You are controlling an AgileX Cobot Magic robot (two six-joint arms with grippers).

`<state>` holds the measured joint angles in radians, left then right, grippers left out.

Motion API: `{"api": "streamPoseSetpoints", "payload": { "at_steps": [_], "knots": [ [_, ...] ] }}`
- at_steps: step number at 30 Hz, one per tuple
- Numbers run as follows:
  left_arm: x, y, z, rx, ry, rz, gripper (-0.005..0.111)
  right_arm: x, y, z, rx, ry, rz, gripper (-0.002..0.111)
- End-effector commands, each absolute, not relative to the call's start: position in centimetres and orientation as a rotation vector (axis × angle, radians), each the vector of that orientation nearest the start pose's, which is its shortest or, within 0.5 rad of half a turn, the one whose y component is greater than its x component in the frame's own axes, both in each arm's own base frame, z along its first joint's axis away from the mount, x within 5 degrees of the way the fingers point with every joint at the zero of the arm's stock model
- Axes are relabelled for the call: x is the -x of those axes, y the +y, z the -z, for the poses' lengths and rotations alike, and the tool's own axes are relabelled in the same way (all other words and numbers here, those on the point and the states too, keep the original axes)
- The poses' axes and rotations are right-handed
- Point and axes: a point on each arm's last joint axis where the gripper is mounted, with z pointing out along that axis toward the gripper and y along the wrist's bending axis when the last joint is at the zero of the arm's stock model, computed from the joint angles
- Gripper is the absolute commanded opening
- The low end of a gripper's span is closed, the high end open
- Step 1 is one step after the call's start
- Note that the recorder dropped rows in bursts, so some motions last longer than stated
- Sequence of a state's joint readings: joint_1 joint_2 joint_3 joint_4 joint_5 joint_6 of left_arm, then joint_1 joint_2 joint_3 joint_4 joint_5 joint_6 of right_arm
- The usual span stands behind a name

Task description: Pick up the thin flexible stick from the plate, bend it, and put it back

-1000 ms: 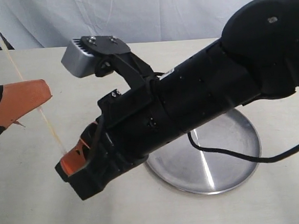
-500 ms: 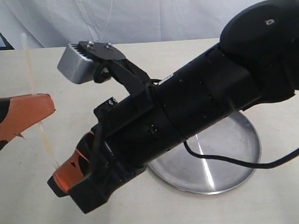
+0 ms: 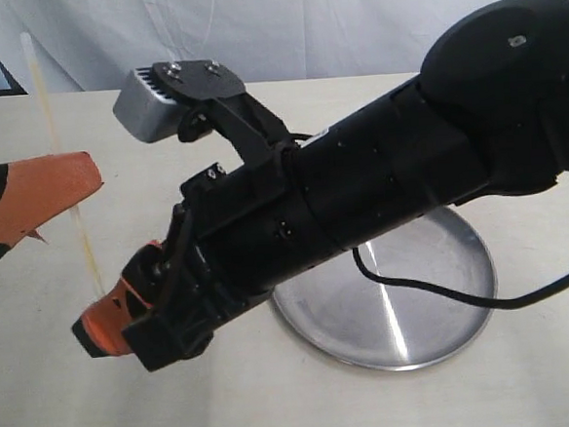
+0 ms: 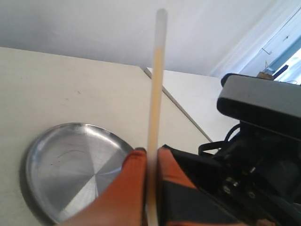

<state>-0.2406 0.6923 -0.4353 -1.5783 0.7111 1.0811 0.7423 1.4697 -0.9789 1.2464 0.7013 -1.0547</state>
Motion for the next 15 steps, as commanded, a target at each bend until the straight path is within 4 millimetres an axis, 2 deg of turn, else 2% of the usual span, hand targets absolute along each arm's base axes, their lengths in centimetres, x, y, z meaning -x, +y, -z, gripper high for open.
{"api": "streamPoseSetpoints", "payload": {
  "at_steps": [1,3,5,8,11,14,15],
  "knots": [
    [-10.65,-8.94,-30.09,-0.338,1.804,1.171,0.000,-19.54,24.65,-28.96,1.005,2.049,-1.121,0.089],
    [-10.58,-8.99,-30.12,-0.342,1.804,1.183,0.000,-19.68,24.65,-29.00,0.986,2.048,-1.114,0.085],
    [-10.51,-9.06,-30.12,-0.344,1.806,1.194,0.000,-19.78,24.70,-29.14,0.947,2.050,-1.132,0.078],
    [-10.33,-9.26,-30.12,-0.362,1.807,1.210,0.000,-19.86,24.81,-29.37,0.892,2.052,-1.171,0.060],
    [-10.28,-9.32,-30.12,-0.367,1.807,1.213,0.000,-19.84,24.80,-29.35,0.945,2.019,-1.141,0.037],
    [-10.32,-9.29,-30.13,-0.360,1.807,1.209,0.000,-19.77,24.75,-29.22,0.996,2.003,-1.112,0.004],
    [-10.33,-9.29,-30.14,-0.357,1.805,1.212,0.000,-19.67,24.76,-29.20,1.007,2.004,-1.120,0.000]
  ]
}}
